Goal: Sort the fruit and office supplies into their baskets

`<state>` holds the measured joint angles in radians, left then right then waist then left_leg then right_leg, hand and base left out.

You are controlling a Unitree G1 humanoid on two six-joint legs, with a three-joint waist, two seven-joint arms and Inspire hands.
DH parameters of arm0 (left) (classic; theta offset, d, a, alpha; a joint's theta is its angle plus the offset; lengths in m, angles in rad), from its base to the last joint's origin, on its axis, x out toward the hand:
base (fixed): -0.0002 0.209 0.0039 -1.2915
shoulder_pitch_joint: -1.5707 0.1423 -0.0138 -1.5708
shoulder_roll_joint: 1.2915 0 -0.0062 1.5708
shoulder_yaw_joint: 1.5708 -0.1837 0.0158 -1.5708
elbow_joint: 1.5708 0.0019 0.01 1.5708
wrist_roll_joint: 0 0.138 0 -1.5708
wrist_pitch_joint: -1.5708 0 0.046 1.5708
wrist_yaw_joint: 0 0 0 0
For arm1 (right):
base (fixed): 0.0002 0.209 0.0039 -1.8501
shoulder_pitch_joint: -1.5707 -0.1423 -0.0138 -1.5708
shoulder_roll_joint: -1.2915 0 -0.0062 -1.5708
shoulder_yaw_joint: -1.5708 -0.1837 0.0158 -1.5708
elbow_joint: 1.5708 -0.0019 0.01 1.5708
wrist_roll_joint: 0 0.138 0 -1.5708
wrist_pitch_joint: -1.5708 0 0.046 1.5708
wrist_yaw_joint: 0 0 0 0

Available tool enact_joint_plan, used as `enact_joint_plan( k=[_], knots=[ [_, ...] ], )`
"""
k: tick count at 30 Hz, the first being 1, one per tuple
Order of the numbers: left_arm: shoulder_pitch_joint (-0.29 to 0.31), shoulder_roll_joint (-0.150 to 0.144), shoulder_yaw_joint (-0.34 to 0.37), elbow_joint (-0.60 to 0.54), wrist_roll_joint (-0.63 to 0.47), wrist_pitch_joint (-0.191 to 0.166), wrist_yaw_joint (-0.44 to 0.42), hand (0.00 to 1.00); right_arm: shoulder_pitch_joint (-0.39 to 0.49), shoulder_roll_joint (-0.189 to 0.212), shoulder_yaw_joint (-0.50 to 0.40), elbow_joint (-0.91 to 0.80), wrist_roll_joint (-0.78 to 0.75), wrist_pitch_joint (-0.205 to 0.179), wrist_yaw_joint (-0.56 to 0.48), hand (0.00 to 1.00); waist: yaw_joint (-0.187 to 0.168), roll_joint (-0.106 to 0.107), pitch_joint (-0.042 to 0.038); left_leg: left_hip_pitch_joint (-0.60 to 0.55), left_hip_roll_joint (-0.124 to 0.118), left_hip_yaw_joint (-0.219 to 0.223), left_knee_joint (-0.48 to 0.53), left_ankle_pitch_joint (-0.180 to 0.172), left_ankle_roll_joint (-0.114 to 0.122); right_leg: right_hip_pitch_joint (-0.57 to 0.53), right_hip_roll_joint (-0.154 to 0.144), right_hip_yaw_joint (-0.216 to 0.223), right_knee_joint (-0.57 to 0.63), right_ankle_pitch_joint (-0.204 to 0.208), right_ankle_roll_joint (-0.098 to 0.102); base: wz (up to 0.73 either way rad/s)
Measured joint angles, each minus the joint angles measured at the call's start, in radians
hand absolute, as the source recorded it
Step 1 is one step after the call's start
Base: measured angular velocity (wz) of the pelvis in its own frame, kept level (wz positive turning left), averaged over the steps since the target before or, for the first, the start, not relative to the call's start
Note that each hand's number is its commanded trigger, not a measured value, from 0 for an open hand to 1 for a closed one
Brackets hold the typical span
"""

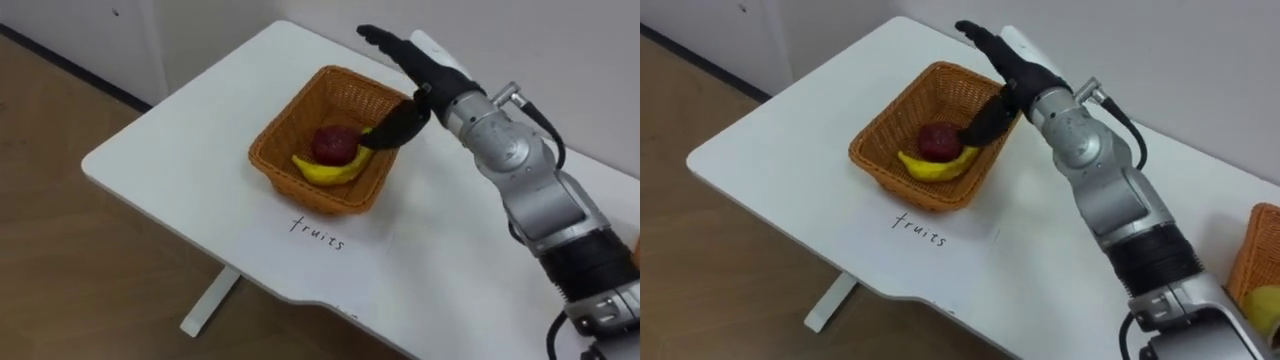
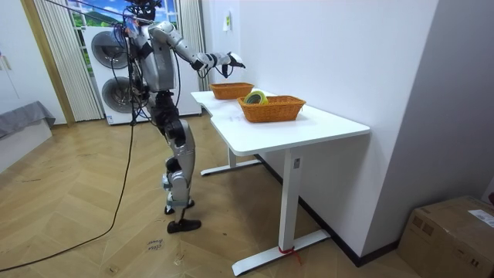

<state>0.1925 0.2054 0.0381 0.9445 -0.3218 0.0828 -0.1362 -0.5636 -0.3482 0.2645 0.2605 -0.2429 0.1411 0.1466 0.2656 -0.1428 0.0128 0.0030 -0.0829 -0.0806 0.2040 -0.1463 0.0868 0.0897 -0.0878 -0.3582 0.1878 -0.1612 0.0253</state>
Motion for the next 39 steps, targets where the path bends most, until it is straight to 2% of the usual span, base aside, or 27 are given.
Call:
enact_joint_plan(
  k=[8,9,13,15,19,24,27,30,32,34,38,39],
  knots=[
    [0.005,0.0,-0.001,0.001,0.0,-0.002,0.0,0.0,0.035,0.0,-0.086,-0.04,0.119,-0.02,-0.025,0.0,-0.054,0.01,-0.0046,0.002,0.002,0.016,-0.002,-0.001,0.002,-0.003,0.0,0.013,0.005,0.0,0.0,-0.05],
    [0.005,0.0,-0.001,0.007,-0.001,-0.003,0.0,0.0,0.038,0.0,-0.102,-0.049,0.148,-0.02,-0.034,0.0,-0.071,0.019,-0.002,0.001,0.002,0.016,0.002,-0.004,0.003,-0.002,0.0,0.017,0.007,0.002,0.002,0.0],
    [0.007,-0.008,0.013,0.015,0.0,-0.003,0.001,0.0,0.056,0.0,-0.179,-0.111,0.234,-0.02,-0.061,0.0,-0.096,0.03,-0.008,0.003,0.001,0.023,0.001,-0.007,0.008,-0.007,-0.001,0.035,0.018,0.004,0.005,-0.08],
    [0.014,-0.013,0.02,0.013,0.0,-0.002,0.008,0.0,0.058,0.0,-0.221,-0.142,0.297,-0.021,-0.086,0.0,-0.125,0.041,-0.0146,0.009,0.001,0.032,0.001,-0.009,0.01,-0.006,-0.002,0.038,0.017,0.005,0.007,-0.07],
    [0.023,-0.031,0.025,-0.004,0.002,-0.001,0.013,0.0,0.089,-0.001,-0.295,-0.177,0.441,-0.021,-0.113,0.0,-0.145,0.056,-0.0219,0.02,0.003,0.048,0.002,-0.014,0.017,0.001,-0.003,0.047,0.017,0.007,0.011,-0.11],
    [0.039,-0.034,0.028,-0.004,0.0,-0.002,0.023,0.0,0.144,-0.004,-0.375,-0.209,0.611,-0.021,-0.122,0.0,-0.198,0.074,-0.014,0.039,0.001,0.064,0.0,-0.019,0.023,0.014,-0.005,0.068,0.019,0.008,0.015,-0.08],
    [0.043,-0.034,0.03,-0.003,0.001,-0.004,0.019,0.0,0.188,-0.004,-0.425,-0.247,0.676,-0.021,-0.154,0.0,-0.211,0.079,-0.0117,0.043,0.002,0.076,-0.001,-0.022,0.024,0.013,-0.004,0.084,0.019,0.008,0.016,-0.17],
    [0.045,-0.035,0.043,-0.001,0.003,-0.005,0.015,0.0,0.202,-0.005,-0.462,-0.254,0.684,-0.021,-0.203,0.0,-0.236,0.078,-0.0125,0.045,0.004,0.084,0.0,-0.024,0.023,0.01,-0.002,0.096,0.019,0.008,0.017,-0.09],
    [0.045,-0.035,0.044,-0.001,0.004,-0.007,0.016,0.0,0.202,-0.005,-0.485,-0.256,0.689,-0.022,-0.226,0.0,-0.238,0.079,-0.0128,0.045,0.007,0.101,-0.002,-0.025,0.023,0.005,0.002,0.109,0.018,0.008,0.017,-0.21],
    [0.049,-0.035,0.045,-0.001,0.011,-0.012,0.018,0.0,0.208,-0.007,-0.5,-0.264,0.689,-0.024,-0.245,0.0,-0.26,0.076,-0.0152,0.044,0.008,0.105,-0.004,-0.025,0.023,0.0,0.002,0.112,0.018,0.009,0.017,-0.12],
    [0.059,-0.034,0.047,-0.002,0.011,-0.018,0.031,0.0,0.27,-0.009,-0.535,-0.309,0.689,-0.04,-0.293,0.0,-0.273,0.071,-0.0205,0.047,0.019,0.13,-0.004,-0.031,0.02,-0.005,0.013,0.138,0.017,0.015,0.015,-0.17],
    [0.064,-0.035,0.057,0.001,0.012,-0.02,0.035,0.0,0.274,-0.009,-0.542,-0.314,0.691,-0.04,-0.3,0.0,-0.29,0.07,-0.0212,0.049,0.021,0.132,-0.004,-0.032,0.019,-0.004,0.014,0.14,0.017,0.015,0.015,-0.11]
  ],
)
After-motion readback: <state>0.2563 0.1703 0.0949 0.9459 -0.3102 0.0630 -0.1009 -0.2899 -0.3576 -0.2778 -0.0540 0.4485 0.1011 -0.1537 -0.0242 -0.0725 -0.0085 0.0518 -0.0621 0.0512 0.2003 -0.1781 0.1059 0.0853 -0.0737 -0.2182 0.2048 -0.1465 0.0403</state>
